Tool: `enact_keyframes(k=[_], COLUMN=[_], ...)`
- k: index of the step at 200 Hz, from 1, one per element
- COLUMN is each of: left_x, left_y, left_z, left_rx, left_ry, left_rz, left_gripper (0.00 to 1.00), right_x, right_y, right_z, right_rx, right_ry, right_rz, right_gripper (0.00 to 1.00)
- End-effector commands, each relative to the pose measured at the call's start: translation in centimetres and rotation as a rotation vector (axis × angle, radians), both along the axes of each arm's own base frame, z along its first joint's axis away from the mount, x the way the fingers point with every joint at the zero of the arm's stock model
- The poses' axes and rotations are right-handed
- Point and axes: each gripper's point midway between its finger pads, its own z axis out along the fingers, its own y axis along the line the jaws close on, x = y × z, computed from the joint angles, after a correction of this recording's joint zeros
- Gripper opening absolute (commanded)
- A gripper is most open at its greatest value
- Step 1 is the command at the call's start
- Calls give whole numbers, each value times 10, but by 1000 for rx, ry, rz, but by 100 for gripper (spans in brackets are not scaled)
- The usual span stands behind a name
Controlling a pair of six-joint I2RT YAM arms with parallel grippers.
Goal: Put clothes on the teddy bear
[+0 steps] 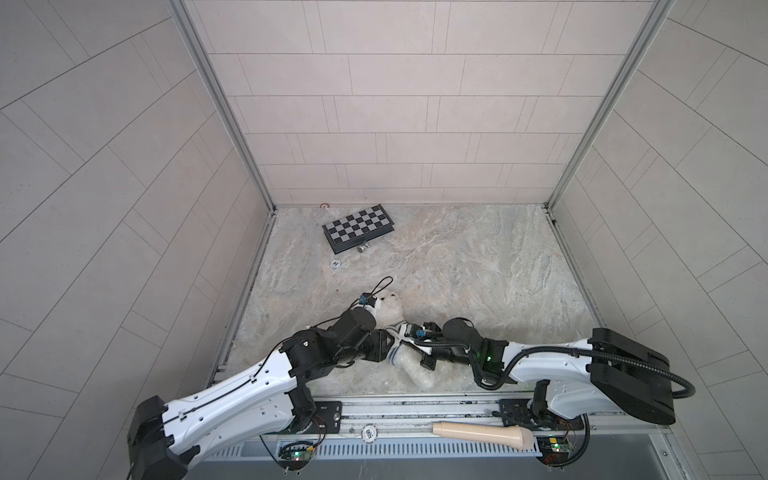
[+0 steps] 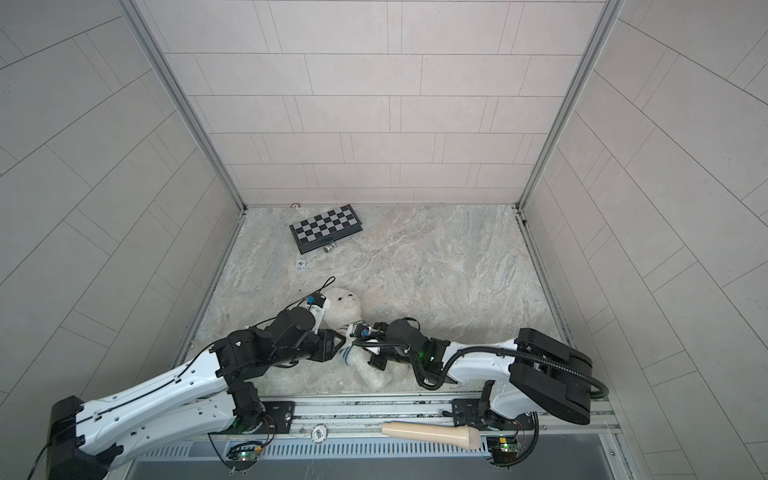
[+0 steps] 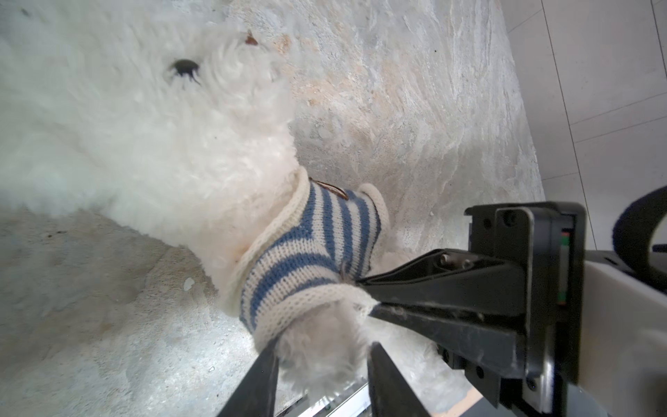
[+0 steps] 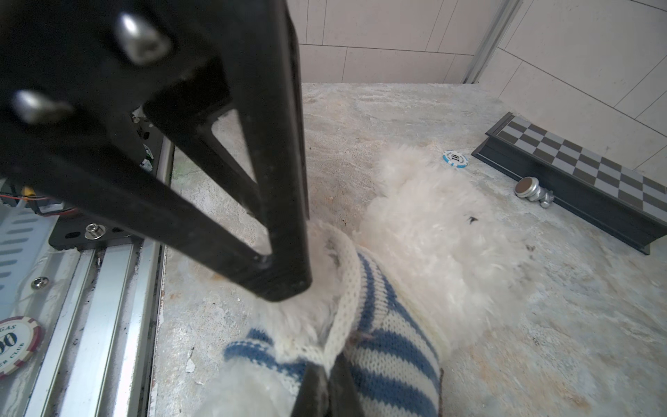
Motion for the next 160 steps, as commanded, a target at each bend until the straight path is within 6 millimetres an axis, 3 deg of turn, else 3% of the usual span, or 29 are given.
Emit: enact_keyframes(k=[1,62,82,107,141,160], left_x=[6,4,3,1,-1,0], left_y=[3,0,2,-1,-12,-21], left_z=[-8,-24,-26,-19,-1,20], left_rx=[29,78,79,54,-48,-162], left_ry=[-12,17,18,11,-8,-29], left_rz=[37,27,33,11,-60,-104], left_gripper=[42,36,17,0,0,0], right_x=[-3,-2,-1,1,5,7], right_y=[7,10,12,11,1,-6], right_z=[5,5,3,0,-8,-14], right_rx=[29,33,28,17,-16,-39], right_ry=[-1,0,3,8,14,20], right_rz=[17,16,15,0,-45,-73], right_gripper=[0,0,0,0,0,0])
